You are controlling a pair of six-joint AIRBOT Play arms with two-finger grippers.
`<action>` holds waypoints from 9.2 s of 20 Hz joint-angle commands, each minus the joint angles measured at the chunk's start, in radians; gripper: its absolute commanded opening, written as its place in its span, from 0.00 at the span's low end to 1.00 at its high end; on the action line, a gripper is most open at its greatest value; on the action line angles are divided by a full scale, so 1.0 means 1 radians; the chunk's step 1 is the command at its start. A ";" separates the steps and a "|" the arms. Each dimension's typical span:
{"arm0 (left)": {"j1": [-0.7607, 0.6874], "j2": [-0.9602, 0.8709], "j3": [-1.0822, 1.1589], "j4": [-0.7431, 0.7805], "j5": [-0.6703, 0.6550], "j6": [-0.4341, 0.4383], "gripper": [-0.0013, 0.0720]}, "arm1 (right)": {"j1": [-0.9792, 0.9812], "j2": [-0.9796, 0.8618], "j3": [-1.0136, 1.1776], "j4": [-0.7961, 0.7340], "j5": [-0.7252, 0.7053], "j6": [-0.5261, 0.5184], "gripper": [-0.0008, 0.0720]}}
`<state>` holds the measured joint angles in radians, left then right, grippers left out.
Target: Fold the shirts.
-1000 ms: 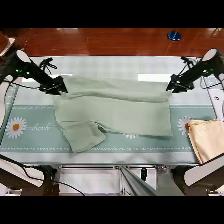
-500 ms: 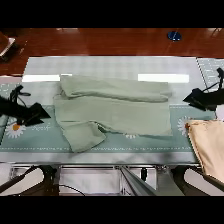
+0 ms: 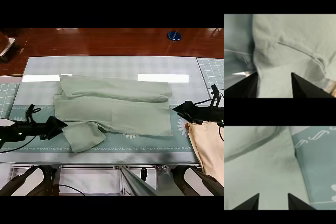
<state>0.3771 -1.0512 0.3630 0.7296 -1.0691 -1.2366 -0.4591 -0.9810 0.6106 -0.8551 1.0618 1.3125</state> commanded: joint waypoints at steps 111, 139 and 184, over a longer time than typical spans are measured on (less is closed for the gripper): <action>-0.667 -0.378 1.127 0.410 -0.058 -0.358 0.04 | 0.457 0.024 0.482 0.064 0.113 0.100 0.04; -0.546 0.333 0.181 0.343 0.311 -0.438 0.04 | 0.244 -0.002 0.503 -0.515 0.117 0.283 0.58; -0.546 0.271 0.181 0.316 0.325 -0.438 0.04 | -0.090 -0.246 1.262 -0.230 0.750 0.322 0.03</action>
<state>-0.1696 -0.7795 0.5438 1.0473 -0.7448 -1.6741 -0.3973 -1.2743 1.8656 -1.0187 1.6669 1.5951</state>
